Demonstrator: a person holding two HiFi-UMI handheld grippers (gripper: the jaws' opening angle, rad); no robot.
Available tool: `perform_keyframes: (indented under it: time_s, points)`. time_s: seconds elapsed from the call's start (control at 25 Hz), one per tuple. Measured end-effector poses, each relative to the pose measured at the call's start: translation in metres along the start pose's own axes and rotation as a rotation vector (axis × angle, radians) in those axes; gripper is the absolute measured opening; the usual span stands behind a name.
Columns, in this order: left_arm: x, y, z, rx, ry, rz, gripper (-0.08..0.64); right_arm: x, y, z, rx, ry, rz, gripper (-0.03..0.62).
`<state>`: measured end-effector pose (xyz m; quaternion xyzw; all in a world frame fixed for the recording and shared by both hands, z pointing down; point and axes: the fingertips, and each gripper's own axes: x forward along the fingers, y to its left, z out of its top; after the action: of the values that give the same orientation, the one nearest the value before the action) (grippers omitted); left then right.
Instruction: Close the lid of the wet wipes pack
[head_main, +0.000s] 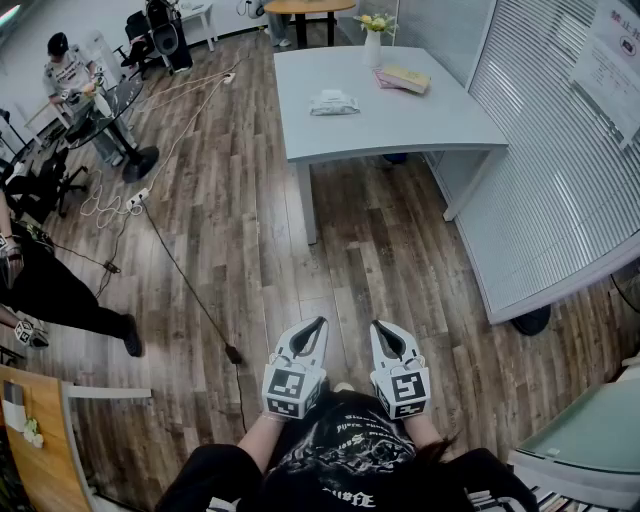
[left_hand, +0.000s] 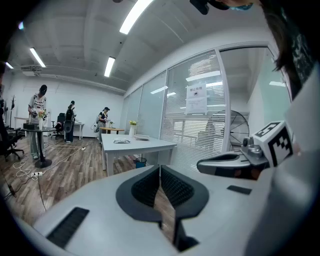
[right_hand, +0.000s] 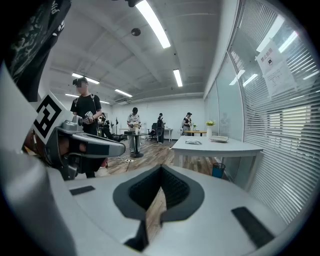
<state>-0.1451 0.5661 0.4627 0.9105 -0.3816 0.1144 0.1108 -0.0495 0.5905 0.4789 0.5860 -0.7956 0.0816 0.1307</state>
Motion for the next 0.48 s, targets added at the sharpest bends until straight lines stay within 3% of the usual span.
perform_keyframes:
  time_s: [0.48]
  points:
    - [0.016,0.040,0.005,-0.013,0.011,0.010,0.014,0.028,-0.016,0.011,0.048,-0.015,-0.069,-0.002]
